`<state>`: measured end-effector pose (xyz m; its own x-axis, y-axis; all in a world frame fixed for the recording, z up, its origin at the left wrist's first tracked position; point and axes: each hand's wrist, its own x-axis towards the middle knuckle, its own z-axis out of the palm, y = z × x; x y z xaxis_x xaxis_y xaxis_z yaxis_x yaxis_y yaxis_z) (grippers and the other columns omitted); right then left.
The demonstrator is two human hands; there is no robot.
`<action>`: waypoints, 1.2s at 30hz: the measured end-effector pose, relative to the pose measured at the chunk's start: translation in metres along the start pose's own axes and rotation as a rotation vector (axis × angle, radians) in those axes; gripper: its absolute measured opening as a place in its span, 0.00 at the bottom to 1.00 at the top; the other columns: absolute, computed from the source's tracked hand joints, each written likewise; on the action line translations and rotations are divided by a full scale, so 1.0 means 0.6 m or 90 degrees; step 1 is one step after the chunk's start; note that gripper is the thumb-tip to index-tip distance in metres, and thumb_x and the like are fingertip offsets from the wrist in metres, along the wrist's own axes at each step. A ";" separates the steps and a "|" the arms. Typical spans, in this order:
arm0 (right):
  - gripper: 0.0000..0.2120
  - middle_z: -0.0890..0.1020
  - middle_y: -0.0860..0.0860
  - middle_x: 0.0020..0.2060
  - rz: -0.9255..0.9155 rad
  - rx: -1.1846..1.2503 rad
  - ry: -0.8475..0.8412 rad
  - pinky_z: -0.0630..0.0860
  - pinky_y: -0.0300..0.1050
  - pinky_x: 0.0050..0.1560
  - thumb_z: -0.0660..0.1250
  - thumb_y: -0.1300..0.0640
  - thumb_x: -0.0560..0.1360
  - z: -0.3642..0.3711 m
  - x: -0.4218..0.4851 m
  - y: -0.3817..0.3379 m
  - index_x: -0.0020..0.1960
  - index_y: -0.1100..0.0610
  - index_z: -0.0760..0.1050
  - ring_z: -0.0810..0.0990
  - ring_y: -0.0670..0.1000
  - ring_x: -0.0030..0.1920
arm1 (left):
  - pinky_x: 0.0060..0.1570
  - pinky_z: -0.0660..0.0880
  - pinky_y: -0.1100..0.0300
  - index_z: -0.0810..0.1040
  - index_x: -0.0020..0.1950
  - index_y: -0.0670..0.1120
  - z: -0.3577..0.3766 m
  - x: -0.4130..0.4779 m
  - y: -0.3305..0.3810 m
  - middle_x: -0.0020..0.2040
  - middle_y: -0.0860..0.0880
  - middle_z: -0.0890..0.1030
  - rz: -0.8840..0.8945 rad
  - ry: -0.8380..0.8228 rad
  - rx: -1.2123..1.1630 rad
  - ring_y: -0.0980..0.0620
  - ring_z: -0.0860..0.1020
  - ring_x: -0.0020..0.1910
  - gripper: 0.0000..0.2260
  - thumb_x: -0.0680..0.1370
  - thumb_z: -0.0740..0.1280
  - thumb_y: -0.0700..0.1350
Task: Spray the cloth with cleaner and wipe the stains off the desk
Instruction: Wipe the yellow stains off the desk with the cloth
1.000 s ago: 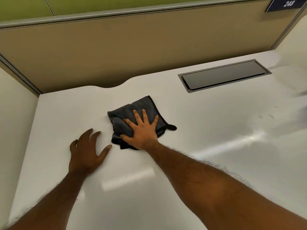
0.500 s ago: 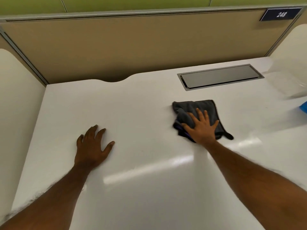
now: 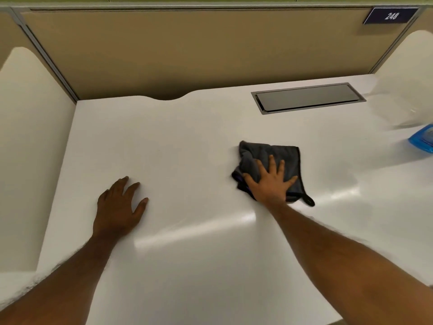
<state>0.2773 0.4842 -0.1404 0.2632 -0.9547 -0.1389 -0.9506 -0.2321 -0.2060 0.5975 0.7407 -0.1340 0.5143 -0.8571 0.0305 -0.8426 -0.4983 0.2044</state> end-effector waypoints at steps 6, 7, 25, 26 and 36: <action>0.39 0.45 0.49 0.80 -0.123 -0.023 -0.034 0.32 0.79 0.64 0.47 0.24 0.69 0.042 -0.091 -0.138 0.76 0.37 0.51 0.36 0.59 0.78 | 0.71 0.61 0.45 0.69 0.72 0.49 -0.003 -0.058 -0.032 0.75 0.43 0.67 -0.002 -0.016 -0.005 0.43 0.65 0.74 0.31 0.76 0.50 0.64; 0.39 0.45 0.49 0.80 -0.146 -0.026 -0.037 0.31 0.78 0.64 0.47 0.24 0.70 0.048 -0.110 -0.158 0.77 0.38 0.52 0.36 0.59 0.78 | 0.71 0.61 0.45 0.69 0.72 0.49 -0.004 -0.065 -0.035 0.75 0.43 0.67 0.002 -0.015 -0.004 0.43 0.65 0.74 0.31 0.76 0.50 0.64; 0.28 0.52 0.48 0.79 -0.428 0.004 0.003 0.34 0.77 0.67 0.53 0.30 0.74 0.092 -0.312 -0.168 0.73 0.36 0.59 0.43 0.56 0.79 | 0.67 0.65 0.43 0.68 0.72 0.48 -0.027 -0.129 0.002 0.72 0.43 0.70 0.105 -0.029 -0.095 0.43 0.68 0.71 0.34 0.76 0.49 0.68; 0.28 0.52 0.47 0.79 -0.418 0.008 0.009 0.34 0.77 0.67 0.53 0.30 0.74 0.090 -0.312 -0.154 0.72 0.35 0.59 0.44 0.56 0.79 | 0.67 0.64 0.44 0.68 0.72 0.48 -0.027 -0.131 0.011 0.72 0.44 0.70 0.110 -0.033 -0.096 0.44 0.68 0.71 0.34 0.76 0.48 0.69; 0.30 0.50 0.45 0.79 -0.302 -0.006 0.018 0.33 0.76 0.67 0.51 0.28 0.74 0.058 -0.303 -0.005 0.74 0.34 0.55 0.40 0.53 0.79 | 0.70 0.62 0.46 0.68 0.72 0.50 -0.016 -0.121 0.140 0.73 0.47 0.69 0.166 -0.061 -0.102 0.47 0.66 0.73 0.36 0.75 0.44 0.71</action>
<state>0.2379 0.6648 -0.1481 0.6638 -0.7479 -0.0052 -0.7284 -0.6450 -0.2311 0.4909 0.7622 -0.1096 0.2605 -0.9654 0.0118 -0.9045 -0.2398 0.3528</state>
